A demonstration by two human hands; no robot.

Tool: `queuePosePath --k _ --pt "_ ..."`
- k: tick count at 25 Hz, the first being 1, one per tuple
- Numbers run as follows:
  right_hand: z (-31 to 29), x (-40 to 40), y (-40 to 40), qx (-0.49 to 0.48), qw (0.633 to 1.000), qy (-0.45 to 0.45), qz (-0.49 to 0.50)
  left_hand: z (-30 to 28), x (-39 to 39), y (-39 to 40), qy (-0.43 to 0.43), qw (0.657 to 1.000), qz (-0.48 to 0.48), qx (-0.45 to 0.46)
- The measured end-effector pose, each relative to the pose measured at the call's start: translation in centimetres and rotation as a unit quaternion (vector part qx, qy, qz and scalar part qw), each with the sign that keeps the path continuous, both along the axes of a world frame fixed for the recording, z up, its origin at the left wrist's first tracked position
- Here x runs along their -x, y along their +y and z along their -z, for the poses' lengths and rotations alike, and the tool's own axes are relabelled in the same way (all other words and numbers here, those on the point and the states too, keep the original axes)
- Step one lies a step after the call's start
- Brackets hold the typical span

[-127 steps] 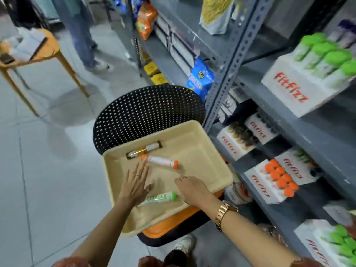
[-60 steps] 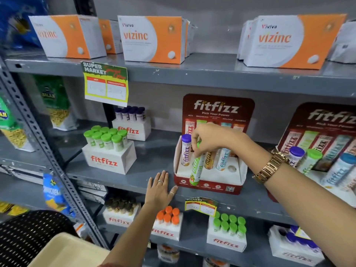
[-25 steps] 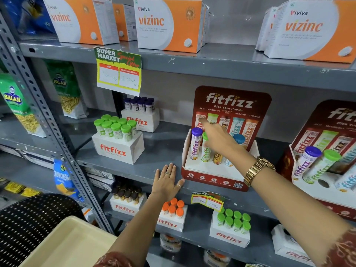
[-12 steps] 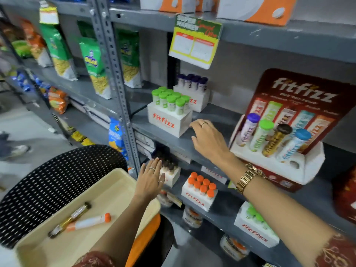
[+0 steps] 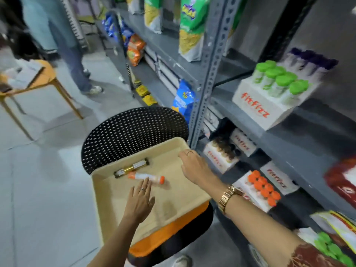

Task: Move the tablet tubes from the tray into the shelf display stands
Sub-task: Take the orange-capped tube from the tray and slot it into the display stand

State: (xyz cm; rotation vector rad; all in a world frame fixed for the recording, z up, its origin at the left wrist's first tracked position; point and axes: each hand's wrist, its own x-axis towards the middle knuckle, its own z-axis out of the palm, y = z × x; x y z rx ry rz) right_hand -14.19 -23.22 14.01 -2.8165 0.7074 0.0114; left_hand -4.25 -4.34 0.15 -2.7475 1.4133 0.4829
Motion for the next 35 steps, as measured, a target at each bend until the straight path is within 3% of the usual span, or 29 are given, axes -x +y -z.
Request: queuePosePath --k 11,18,25,30,35 --pt "11.8 -6.0 3.7 -0.097 0.988 0.122 -0.015 5.0 -1.5 2.3 0.120 0.984 -0.115 -0.063" --pt "14.8 -6.3 4.2 -0.067 0.987 0.146 -0.019 5.8 -1.5 2.7 0.156 0.979 -0.120 -0.052" --pt "9.6 -6.5 2.5 -0.075 0.993 0.086 0.004 3.7 -1.5 1.9 0.124 0.985 -0.117 -0.033" --pt "3.1 -4.2 -1.2 -0.048 0.997 0.053 0.040 0.4 -1.6 -1.5 0.035 0.998 -0.045 0.032" --pt "-5.0 1.3 -4.8 -0.060 0.992 0.058 0.093 -4.6 1.2 -7.1 0.003 0.992 0.036 0.119"
